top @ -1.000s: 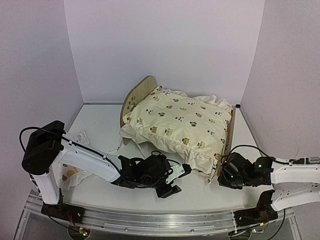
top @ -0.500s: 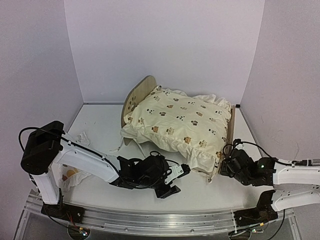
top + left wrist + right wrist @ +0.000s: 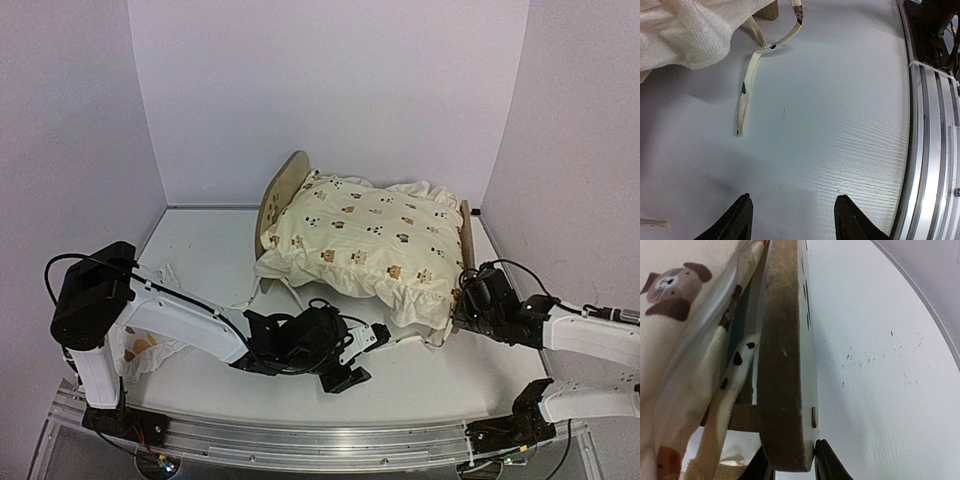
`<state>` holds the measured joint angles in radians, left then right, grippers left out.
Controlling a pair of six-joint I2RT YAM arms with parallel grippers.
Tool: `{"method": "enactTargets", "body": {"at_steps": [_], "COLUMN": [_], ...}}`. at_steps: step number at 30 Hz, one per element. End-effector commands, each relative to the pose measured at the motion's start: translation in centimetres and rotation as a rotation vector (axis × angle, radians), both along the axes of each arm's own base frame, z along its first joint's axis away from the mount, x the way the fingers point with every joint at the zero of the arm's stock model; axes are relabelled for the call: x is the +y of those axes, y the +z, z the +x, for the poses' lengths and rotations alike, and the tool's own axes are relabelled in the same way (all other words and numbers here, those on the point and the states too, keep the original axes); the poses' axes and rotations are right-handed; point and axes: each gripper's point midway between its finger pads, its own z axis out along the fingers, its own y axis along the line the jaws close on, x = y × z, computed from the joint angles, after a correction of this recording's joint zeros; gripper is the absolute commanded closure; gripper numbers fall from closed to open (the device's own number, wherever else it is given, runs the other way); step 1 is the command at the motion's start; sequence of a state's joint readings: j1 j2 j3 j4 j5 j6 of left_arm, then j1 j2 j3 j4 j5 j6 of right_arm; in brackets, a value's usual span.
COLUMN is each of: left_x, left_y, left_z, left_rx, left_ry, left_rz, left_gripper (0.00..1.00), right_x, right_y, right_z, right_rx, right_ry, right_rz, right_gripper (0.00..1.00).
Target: Set up the pet bed
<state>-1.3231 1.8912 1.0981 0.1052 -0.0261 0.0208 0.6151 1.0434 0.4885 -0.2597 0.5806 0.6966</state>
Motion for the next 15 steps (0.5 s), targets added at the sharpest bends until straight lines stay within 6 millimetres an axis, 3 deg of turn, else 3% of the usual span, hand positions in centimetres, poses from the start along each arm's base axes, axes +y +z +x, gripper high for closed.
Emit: {"method": "enactTargets", "body": {"at_steps": [1,4,8,15], "left_x": [-0.7,-0.5,-0.5,-2.3], "left_y": [2.0,2.1,2.0,1.6], "left_z": [0.2,0.2,0.3,1.5], "left_rx": [-0.002,-0.003,0.013,0.006], "left_ry": [0.005,0.006,0.026,0.032], "left_rz": [-0.057,-0.06,-0.07,-0.089], "left_gripper": [0.43,0.43,0.43,0.41], "right_x": [1.5,1.6,1.9,2.0], "right_y": [1.5,1.1,0.2,-1.9], "right_z": [-1.2,-3.1,-5.1,-6.3], "right_rx": [0.021,0.058,0.11,0.172], "right_ry": [0.037,0.035,0.008,-0.028], "right_rz": [0.144,0.239,0.362,0.414], "right_gripper": [0.66,0.59,0.58,0.6]}}
